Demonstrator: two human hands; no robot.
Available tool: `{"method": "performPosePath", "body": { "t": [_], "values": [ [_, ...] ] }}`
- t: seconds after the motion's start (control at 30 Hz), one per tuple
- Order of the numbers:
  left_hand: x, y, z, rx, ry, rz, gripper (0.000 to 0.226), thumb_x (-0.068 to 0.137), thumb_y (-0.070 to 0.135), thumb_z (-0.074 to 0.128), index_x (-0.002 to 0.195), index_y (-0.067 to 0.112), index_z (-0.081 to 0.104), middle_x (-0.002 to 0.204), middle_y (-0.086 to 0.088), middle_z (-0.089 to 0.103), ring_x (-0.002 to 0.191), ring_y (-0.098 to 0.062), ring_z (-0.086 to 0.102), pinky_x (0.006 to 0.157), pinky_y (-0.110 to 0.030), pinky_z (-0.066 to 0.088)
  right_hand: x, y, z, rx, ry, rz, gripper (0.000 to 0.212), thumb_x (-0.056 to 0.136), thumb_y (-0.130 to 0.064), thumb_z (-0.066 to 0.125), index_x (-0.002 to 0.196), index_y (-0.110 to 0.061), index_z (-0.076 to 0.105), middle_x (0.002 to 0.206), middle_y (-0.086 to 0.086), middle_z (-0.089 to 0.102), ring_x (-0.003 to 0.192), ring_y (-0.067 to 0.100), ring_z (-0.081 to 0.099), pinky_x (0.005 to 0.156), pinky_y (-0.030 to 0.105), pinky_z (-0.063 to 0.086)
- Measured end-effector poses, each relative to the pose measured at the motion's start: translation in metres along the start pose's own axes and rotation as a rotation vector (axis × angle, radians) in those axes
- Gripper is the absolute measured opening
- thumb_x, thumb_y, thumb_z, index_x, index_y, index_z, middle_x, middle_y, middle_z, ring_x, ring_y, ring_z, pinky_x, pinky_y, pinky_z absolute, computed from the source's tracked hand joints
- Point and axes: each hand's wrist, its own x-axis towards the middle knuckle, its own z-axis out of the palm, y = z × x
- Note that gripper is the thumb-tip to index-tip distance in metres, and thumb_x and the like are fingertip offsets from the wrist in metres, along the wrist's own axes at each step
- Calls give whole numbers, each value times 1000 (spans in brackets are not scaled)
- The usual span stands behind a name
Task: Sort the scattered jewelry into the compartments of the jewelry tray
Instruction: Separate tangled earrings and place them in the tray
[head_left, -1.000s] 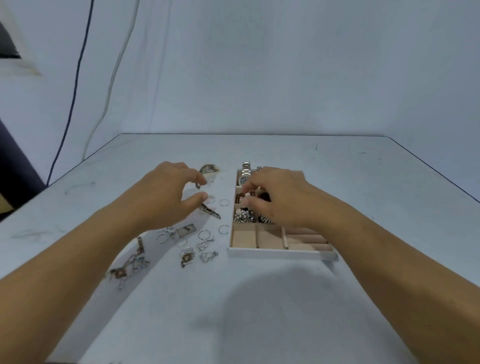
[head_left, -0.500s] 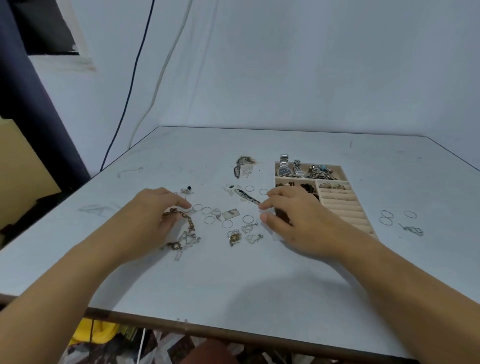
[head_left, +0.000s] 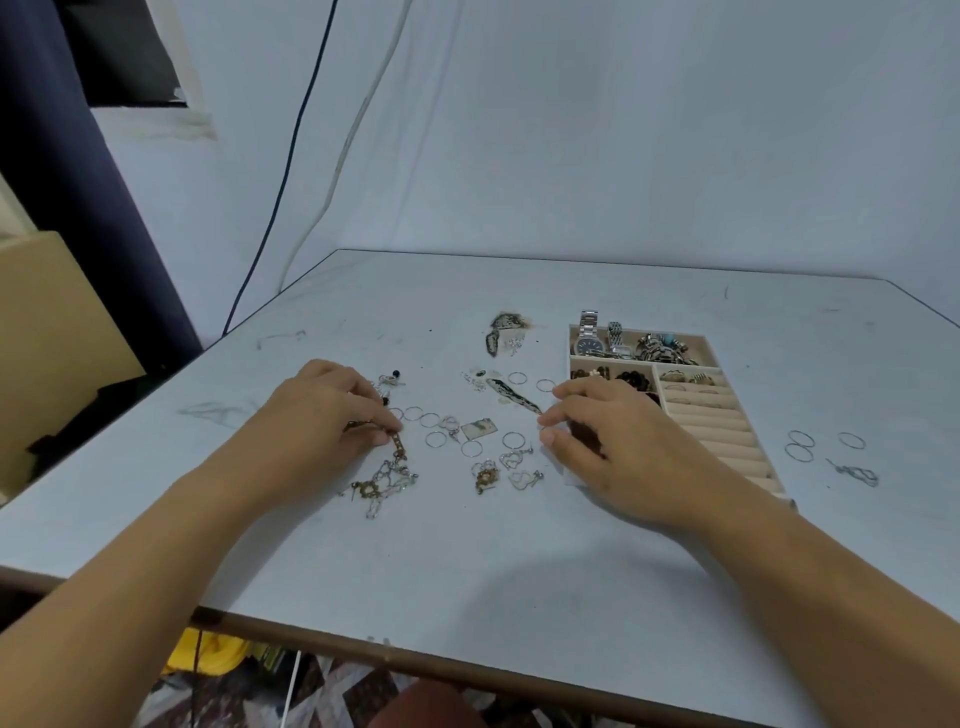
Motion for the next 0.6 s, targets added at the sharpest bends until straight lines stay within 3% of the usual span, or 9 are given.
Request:
{"method": "performPosePath", "body": {
  "t": [0.13,0.27,0.43,0.53,0.6],
  "values": [
    [7,4,0,102,13,126,16,69,20,83,78,31,75,84,13,63,95,-18,48,75,-41,47,1,1,1,7,-8,4,33,93,-47,45,111,-29,65,129,-7,53,123,8,41,105,36,35],
    [10,9,8,180,17,159,15,72,16,79,75,27,69,81,12,64,92,-26,55,71,-37,43,0,0,1,13,-6,10,33,93,-48,45,111,-29,65,130,-6,53,124,9,42,104,37,36],
    [15,15,11,8,67,32,10,91,20,55,86,27,59,79,19,56,95,-9,48,81,-28,32,0,-2,-2,12,-10,14,33,93,-46,46,112,-28,65,125,-8,55,121,10,43,102,38,38],
    [21,15,7,-48,144,31,7,92,25,53,90,30,58,81,10,62,88,-12,52,76,-30,38,2,-3,-2,1,-14,5,32,92,-47,46,112,-29,64,119,-11,56,115,11,45,99,40,39],
    [21,15,5,-90,200,10,7,92,25,54,92,29,59,80,10,62,84,-8,51,72,-22,37,3,-4,-2,1,-16,4,32,92,-47,46,112,-30,64,117,-12,57,113,12,45,99,40,39]
  ]
}}
